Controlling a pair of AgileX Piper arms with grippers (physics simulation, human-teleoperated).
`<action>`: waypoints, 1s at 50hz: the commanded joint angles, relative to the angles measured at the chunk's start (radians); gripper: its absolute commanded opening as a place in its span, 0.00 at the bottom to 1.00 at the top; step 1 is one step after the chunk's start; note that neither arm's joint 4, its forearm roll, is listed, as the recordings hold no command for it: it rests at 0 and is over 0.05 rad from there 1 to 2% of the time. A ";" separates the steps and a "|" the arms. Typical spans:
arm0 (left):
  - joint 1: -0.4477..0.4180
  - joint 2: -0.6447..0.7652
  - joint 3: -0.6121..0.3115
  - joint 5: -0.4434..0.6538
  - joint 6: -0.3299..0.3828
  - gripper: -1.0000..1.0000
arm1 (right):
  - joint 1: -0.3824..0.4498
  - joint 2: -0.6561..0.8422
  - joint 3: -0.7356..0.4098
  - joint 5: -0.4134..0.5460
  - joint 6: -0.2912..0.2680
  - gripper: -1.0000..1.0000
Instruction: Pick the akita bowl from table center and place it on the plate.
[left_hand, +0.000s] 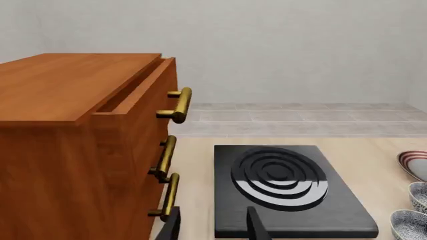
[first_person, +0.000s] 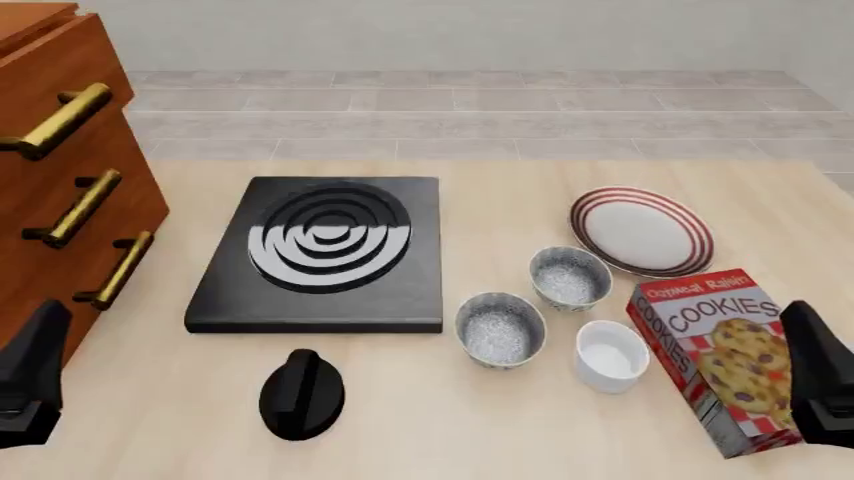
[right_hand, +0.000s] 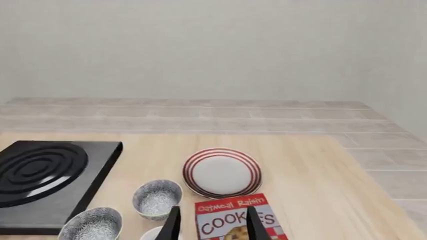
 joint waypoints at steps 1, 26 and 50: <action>0.000 0.006 -0.002 -0.002 0.000 1.00 | 0.010 -0.001 -0.003 -0.002 0.015 1.00; 0.000 0.005 -0.002 -0.002 0.000 1.00 | 0.036 0.087 -0.255 0.200 -0.069 1.00; 0.000 0.005 -0.002 -0.002 0.000 1.00 | 0.362 0.418 -0.498 0.394 -0.231 1.00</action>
